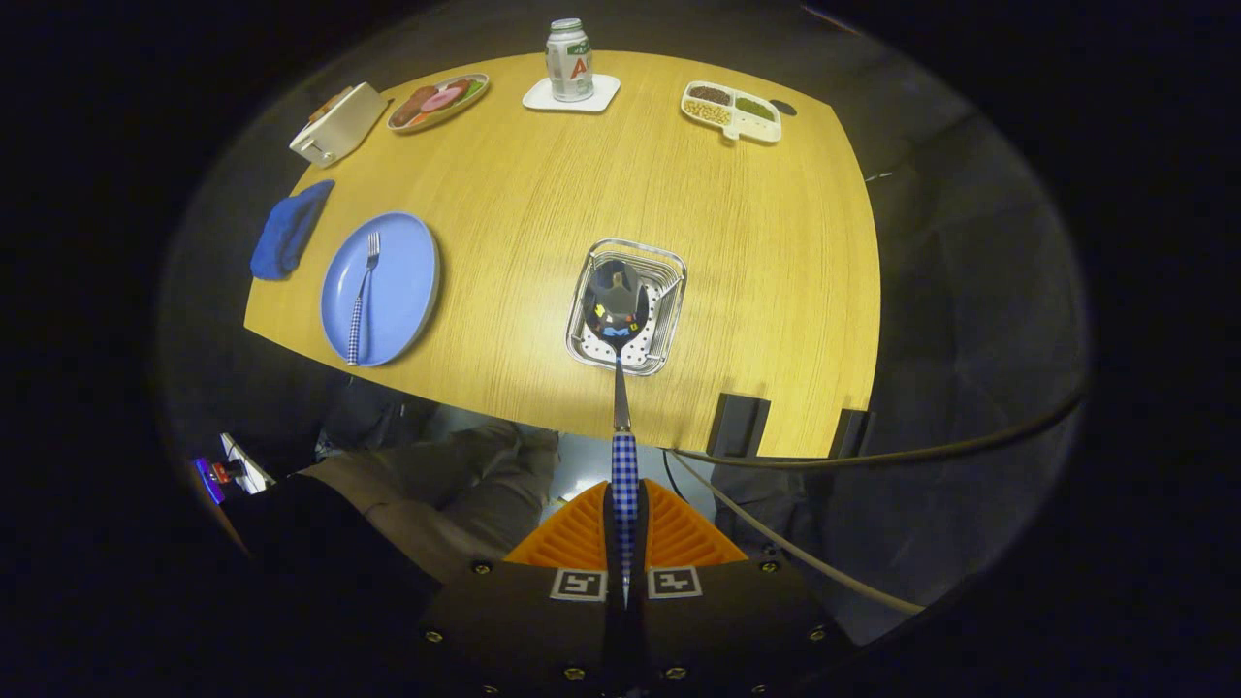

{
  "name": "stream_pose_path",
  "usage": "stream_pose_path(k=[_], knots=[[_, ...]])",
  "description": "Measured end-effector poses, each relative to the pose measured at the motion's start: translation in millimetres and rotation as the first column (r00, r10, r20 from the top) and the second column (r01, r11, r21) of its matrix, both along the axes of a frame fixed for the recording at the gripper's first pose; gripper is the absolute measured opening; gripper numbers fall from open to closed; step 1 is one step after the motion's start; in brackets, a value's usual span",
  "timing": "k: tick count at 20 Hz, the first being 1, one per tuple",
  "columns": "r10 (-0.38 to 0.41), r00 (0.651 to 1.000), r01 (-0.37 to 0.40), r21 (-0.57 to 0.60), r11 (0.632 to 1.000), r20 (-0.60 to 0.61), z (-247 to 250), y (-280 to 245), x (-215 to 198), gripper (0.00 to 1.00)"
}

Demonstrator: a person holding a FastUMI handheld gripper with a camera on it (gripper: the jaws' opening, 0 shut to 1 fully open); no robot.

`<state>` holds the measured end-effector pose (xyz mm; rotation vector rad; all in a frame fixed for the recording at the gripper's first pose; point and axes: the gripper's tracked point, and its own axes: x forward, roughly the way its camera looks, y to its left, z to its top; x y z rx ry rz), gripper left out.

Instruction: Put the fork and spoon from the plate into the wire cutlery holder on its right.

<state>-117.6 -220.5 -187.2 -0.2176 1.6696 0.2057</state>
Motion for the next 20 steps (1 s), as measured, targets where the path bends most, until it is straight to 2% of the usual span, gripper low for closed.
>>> stream_pose_path(k=[7,14,20], knots=[[0.077,0.983,-0.084,-0.038,0.996,-0.166,-17.6,-6.6,9.8,0.01],[0.131,0.939,-0.167,-0.089,0.982,-0.317,-34.3,-9.9,29.3,0.01],[0.115,0.908,-0.168,-0.099,0.981,-0.402,-50.0,-7.1,40.0,0.01]])
